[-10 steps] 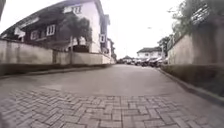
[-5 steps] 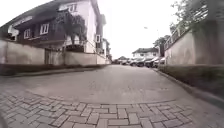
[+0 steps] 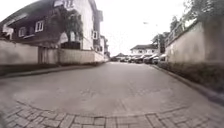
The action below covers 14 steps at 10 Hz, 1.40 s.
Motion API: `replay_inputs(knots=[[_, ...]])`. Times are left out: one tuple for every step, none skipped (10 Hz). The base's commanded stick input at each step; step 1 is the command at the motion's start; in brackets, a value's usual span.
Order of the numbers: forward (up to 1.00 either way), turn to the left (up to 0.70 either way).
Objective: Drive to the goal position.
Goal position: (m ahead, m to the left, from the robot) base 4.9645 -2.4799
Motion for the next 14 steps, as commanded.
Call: replay_inputs(knots=[[0.70,-0.31],[0.70,-0.04],[0.70,0.00],[0.70,0.00],[0.70,0.00],[0.70,0.00],[0.70,0.00],[0.70,0.00],[0.70,0.00],[0.70,0.00],[0.70,0.00],[0.70,0.00],[0.70,0.00],[0.70,0.00]])
